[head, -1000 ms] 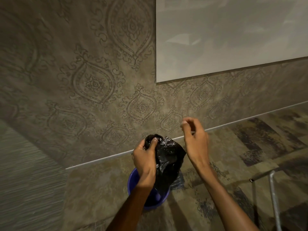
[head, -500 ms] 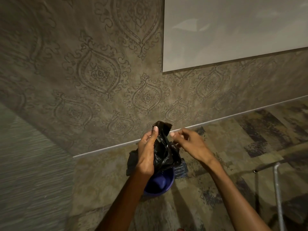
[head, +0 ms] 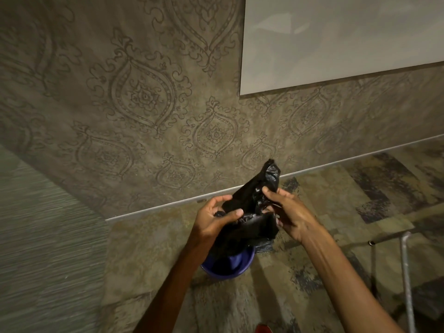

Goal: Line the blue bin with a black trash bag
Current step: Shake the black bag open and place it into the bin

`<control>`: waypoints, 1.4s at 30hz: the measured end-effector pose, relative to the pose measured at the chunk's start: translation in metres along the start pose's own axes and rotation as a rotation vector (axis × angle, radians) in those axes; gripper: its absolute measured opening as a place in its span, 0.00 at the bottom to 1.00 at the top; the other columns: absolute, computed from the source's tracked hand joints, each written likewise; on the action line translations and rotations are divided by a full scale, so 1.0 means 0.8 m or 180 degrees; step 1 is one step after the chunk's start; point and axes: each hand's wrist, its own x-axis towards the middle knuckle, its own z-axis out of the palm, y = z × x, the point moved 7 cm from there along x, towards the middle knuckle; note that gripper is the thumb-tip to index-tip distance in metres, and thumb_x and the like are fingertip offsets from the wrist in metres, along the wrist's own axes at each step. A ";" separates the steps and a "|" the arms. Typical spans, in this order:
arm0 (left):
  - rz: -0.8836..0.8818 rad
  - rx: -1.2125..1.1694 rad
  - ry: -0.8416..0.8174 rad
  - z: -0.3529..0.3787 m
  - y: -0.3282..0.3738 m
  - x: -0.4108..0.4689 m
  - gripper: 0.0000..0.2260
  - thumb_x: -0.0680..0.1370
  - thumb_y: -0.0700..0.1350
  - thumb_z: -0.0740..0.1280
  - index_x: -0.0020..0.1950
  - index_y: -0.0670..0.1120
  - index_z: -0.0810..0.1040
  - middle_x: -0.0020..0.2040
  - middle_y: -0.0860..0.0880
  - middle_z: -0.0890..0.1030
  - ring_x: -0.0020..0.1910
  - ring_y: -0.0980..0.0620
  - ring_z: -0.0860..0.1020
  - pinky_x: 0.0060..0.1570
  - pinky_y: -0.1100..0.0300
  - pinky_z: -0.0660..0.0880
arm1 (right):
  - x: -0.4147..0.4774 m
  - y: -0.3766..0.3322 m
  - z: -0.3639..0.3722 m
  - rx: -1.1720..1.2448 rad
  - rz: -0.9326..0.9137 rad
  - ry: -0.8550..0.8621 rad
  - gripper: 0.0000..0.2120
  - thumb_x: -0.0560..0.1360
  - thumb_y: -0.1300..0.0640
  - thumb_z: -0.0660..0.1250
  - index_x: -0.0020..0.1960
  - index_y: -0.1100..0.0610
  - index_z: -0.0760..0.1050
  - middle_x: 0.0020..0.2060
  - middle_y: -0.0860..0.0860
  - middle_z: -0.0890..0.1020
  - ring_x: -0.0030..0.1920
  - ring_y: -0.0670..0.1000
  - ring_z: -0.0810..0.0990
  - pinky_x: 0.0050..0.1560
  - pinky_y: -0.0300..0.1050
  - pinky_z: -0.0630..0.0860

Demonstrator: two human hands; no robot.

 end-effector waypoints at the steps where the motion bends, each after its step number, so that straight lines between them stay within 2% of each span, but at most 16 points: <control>1: -0.0010 0.0195 -0.0021 0.001 -0.006 -0.003 0.28 0.62 0.54 0.82 0.60 0.54 0.79 0.43 0.51 0.87 0.43 0.51 0.86 0.43 0.58 0.80 | 0.006 0.004 -0.001 0.0254 0.0066 0.0119 0.18 0.73 0.57 0.73 0.62 0.57 0.77 0.46 0.57 0.85 0.32 0.50 0.83 0.29 0.41 0.81; 4: 0.0149 0.1354 -0.0035 0.003 -0.019 -0.014 0.20 0.65 0.59 0.77 0.55 0.61 0.80 0.47 0.55 0.85 0.47 0.57 0.83 0.49 0.63 0.78 | 0.019 0.014 0.002 0.0840 0.0408 0.0272 0.14 0.77 0.55 0.69 0.62 0.55 0.76 0.46 0.55 0.85 0.37 0.51 0.85 0.41 0.49 0.84; 7: 0.0538 0.2257 0.0029 0.000 -0.020 -0.028 0.15 0.74 0.59 0.71 0.59 0.57 0.79 0.51 0.56 0.83 0.48 0.61 0.80 0.52 0.67 0.77 | 0.027 0.018 0.010 0.1081 0.0645 0.0212 0.18 0.78 0.52 0.68 0.63 0.61 0.77 0.50 0.58 0.84 0.42 0.55 0.86 0.48 0.54 0.83; 10: 0.0458 0.2310 -0.0149 -0.008 -0.030 -0.038 0.14 0.76 0.56 0.70 0.60 0.58 0.79 0.52 0.58 0.83 0.49 0.64 0.79 0.54 0.67 0.75 | 0.038 0.021 0.006 0.0956 0.0605 0.0338 0.18 0.77 0.49 0.68 0.59 0.62 0.79 0.45 0.60 0.87 0.40 0.58 0.88 0.37 0.52 0.84; 14: 0.0316 0.2352 -0.0158 -0.013 -0.048 -0.041 0.17 0.76 0.57 0.68 0.65 0.59 0.76 0.51 0.61 0.81 0.44 0.72 0.74 0.44 0.80 0.67 | 0.057 0.040 0.003 0.0803 0.0687 0.0466 0.19 0.76 0.46 0.70 0.56 0.61 0.81 0.41 0.59 0.88 0.36 0.57 0.87 0.33 0.48 0.82; 17: 0.0383 0.1975 0.0015 -0.013 -0.062 -0.042 0.24 0.78 0.59 0.65 0.73 0.58 0.65 0.56 0.54 0.80 0.48 0.65 0.76 0.48 0.74 0.70 | 0.071 0.064 -0.001 0.0778 0.0816 0.0589 0.24 0.74 0.45 0.71 0.62 0.61 0.80 0.53 0.61 0.86 0.43 0.59 0.86 0.38 0.50 0.81; 19: 0.0658 0.1991 0.0036 -0.013 -0.071 -0.048 0.28 0.76 0.60 0.67 0.73 0.60 0.62 0.56 0.57 0.75 0.53 0.63 0.75 0.48 0.73 0.73 | 0.082 0.079 -0.005 0.0765 0.0855 0.0687 0.27 0.75 0.44 0.70 0.66 0.61 0.78 0.58 0.61 0.83 0.46 0.59 0.85 0.40 0.51 0.80; 22: 0.0974 0.2367 -0.0256 -0.002 -0.091 -0.053 0.20 0.77 0.55 0.67 0.66 0.61 0.64 0.66 0.59 0.68 0.58 0.63 0.76 0.50 0.75 0.74 | 0.099 0.096 -0.010 0.0728 0.0883 0.0747 0.28 0.75 0.44 0.70 0.66 0.63 0.77 0.60 0.63 0.82 0.48 0.60 0.83 0.43 0.53 0.78; 25: 0.1067 0.3069 -0.0466 0.005 -0.120 -0.049 0.09 0.82 0.49 0.58 0.61 0.52 0.72 0.75 0.53 0.63 0.53 0.63 0.74 0.43 0.78 0.72 | 0.112 0.108 -0.018 0.0723 0.0872 0.0767 0.24 0.75 0.43 0.70 0.58 0.63 0.80 0.53 0.62 0.84 0.48 0.60 0.83 0.45 0.54 0.79; 27: 0.0806 0.3157 -0.0255 -0.005 -0.139 -0.043 0.11 0.83 0.48 0.57 0.61 0.51 0.75 0.77 0.55 0.62 0.53 0.67 0.70 0.44 0.82 0.66 | 0.119 0.112 -0.022 0.0753 0.0809 0.0633 0.21 0.74 0.47 0.71 0.59 0.63 0.79 0.50 0.60 0.85 0.46 0.59 0.84 0.47 0.52 0.81; 29: 0.0624 0.2871 0.0366 -0.021 -0.140 -0.042 0.13 0.83 0.44 0.57 0.63 0.58 0.75 0.71 0.64 0.67 0.56 0.69 0.70 0.48 0.83 0.63 | 0.123 0.114 -0.023 0.0764 0.0685 0.0299 0.23 0.72 0.56 0.72 0.64 0.62 0.76 0.54 0.62 0.84 0.50 0.59 0.84 0.52 0.54 0.82; 31: 0.0338 0.2085 0.1178 -0.042 -0.136 -0.043 0.19 0.84 0.42 0.57 0.61 0.68 0.73 0.60 0.72 0.76 0.53 0.74 0.73 0.49 0.82 0.66 | 0.126 0.115 -0.030 0.0495 0.0456 0.0039 0.27 0.70 0.67 0.73 0.67 0.58 0.72 0.62 0.64 0.80 0.57 0.62 0.82 0.56 0.60 0.81; 32: 0.0194 0.1777 0.1532 -0.051 -0.137 -0.043 0.19 0.84 0.42 0.56 0.63 0.68 0.72 0.59 0.69 0.78 0.55 0.73 0.74 0.54 0.79 0.67 | 0.128 0.115 -0.036 0.0259 0.0313 0.0044 0.32 0.68 0.72 0.73 0.68 0.53 0.70 0.62 0.63 0.80 0.56 0.62 0.83 0.53 0.61 0.82; 35: -0.0158 0.1497 0.2159 -0.068 -0.147 -0.038 0.18 0.84 0.43 0.58 0.75 0.46 0.67 0.70 0.45 0.75 0.66 0.50 0.74 0.62 0.62 0.65 | 0.129 0.111 -0.051 -0.0522 -0.0091 0.0294 0.44 0.66 0.76 0.73 0.70 0.42 0.64 0.56 0.58 0.80 0.49 0.58 0.86 0.43 0.54 0.84; 39: -0.0288 0.1230 0.2277 -0.079 -0.152 -0.025 0.31 0.79 0.48 0.68 0.79 0.45 0.59 0.74 0.42 0.69 0.71 0.43 0.70 0.64 0.59 0.65 | 0.127 0.093 -0.060 -0.1751 -0.0971 0.0391 0.30 0.72 0.73 0.70 0.61 0.43 0.71 0.54 0.48 0.79 0.52 0.51 0.82 0.39 0.41 0.83; 42: -0.0325 0.1486 0.2064 -0.071 -0.156 -0.016 0.41 0.76 0.44 0.72 0.81 0.45 0.49 0.80 0.44 0.58 0.75 0.42 0.64 0.70 0.51 0.64 | 0.127 0.094 -0.056 -0.2769 -0.1162 -0.0068 0.20 0.76 0.73 0.64 0.55 0.49 0.78 0.58 0.47 0.79 0.57 0.51 0.81 0.44 0.36 0.82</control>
